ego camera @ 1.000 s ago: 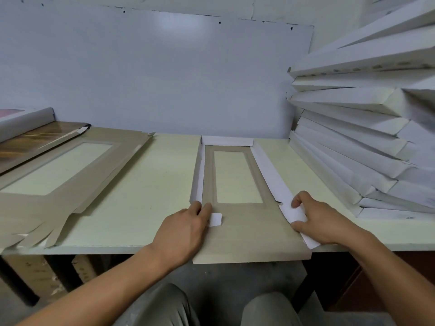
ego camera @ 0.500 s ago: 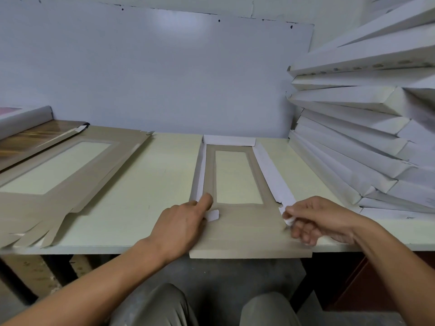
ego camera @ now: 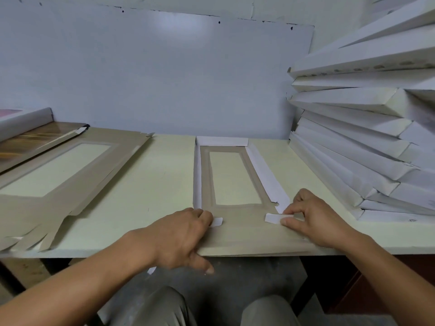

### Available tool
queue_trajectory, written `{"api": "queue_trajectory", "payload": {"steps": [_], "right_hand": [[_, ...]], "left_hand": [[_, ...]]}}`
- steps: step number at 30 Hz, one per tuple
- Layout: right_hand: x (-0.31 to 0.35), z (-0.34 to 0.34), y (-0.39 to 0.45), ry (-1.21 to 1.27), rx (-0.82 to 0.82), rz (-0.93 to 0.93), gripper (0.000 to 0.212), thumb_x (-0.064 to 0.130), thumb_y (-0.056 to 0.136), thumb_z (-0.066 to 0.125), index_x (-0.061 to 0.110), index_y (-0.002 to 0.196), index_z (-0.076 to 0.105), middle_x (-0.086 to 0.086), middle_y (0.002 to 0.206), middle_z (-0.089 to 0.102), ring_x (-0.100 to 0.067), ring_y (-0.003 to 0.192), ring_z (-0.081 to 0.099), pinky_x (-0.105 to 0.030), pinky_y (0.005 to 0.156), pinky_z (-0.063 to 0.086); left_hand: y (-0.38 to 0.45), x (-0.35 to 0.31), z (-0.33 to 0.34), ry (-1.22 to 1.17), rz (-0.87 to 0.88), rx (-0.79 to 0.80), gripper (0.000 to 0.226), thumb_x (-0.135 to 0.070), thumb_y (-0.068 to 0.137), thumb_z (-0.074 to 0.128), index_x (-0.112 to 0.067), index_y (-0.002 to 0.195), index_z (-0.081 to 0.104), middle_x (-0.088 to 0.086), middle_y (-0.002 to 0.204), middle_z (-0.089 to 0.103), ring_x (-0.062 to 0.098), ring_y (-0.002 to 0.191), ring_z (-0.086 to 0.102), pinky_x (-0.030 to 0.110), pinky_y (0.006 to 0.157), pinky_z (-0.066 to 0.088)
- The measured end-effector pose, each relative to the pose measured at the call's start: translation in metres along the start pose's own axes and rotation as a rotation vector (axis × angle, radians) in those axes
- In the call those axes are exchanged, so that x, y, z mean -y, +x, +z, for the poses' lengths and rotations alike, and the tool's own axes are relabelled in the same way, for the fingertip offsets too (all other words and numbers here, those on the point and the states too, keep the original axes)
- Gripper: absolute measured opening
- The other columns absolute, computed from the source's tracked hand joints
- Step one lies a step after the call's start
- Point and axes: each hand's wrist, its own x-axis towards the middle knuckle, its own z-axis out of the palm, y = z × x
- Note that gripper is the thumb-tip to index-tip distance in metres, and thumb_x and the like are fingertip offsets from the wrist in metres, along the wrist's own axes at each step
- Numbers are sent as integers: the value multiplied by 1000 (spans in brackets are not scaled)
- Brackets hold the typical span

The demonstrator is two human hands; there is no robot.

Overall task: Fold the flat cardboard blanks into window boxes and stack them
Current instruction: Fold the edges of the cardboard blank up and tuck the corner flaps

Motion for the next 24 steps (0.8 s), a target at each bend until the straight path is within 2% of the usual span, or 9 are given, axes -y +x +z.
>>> {"api": "queue_trajectory", "payload": {"steps": [5,7,9,12,14,16,18,20,24], "right_hand": [[-3,4,-5,92,5,-135,21,21,89,73,30,107,76,16,100,55,-5,81,57,-14,73,41],[-3,4,-6,205,-12,-85,27,15,85,77,33,104,75,15,91,65,-6,75,59,-9,70,41],[-4,1,-4,306,-36,-21,31,14,78,82,42,86,70,15,76,66,-5,63,56,-12,64,44],[-7,-4,-2,405,29,29,24,16,76,84,33,72,68,5,61,63,-6,53,53,-23,60,46],[-6,-8,-1,459,75,12,19,17,77,84,28,70,70,0,61,66,-7,54,55,-26,60,47],[-3,-13,-2,502,102,-15,17,27,81,81,22,68,71,2,64,68,-7,57,57,-23,61,47],[-1,-19,-3,494,132,-40,42,51,85,67,13,66,68,3,60,60,-7,57,50,-20,61,39],[2,-26,-5,497,189,-48,58,61,83,59,5,70,65,-13,68,59,-15,64,50,-28,66,38],[4,-33,-9,477,281,-62,14,36,86,72,23,83,77,5,86,75,-11,77,67,-24,74,49]], "left_hand": [[3,0,4,-10,35,-192,19,-40,94,45,-23,101,44,-4,98,58,17,86,40,31,74,39],[5,3,6,31,47,-253,17,-38,94,40,-24,100,49,-9,93,59,17,88,36,31,76,35],[7,5,10,22,48,-298,21,-39,94,39,-26,101,54,-13,94,58,16,93,32,29,78,32],[8,6,11,-155,74,-358,16,-34,95,52,-22,96,62,-8,105,51,15,98,38,28,86,39],[8,5,9,-239,62,-399,15,-29,95,58,-17,87,62,-5,97,48,14,92,44,30,82,43],[8,4,7,-301,28,-410,22,-30,95,59,-13,81,58,-3,88,48,14,81,47,33,75,44],[8,4,4,-343,6,-400,27,-32,97,58,-12,79,56,-2,81,49,15,73,47,33,70,43],[10,5,3,-376,-14,-393,31,-34,98,55,-12,76,54,-2,75,49,14,69,46,30,66,40],[13,6,3,-395,-65,-387,38,-34,100,50,-13,69,51,1,78,51,16,81,44,28,75,37]]}}
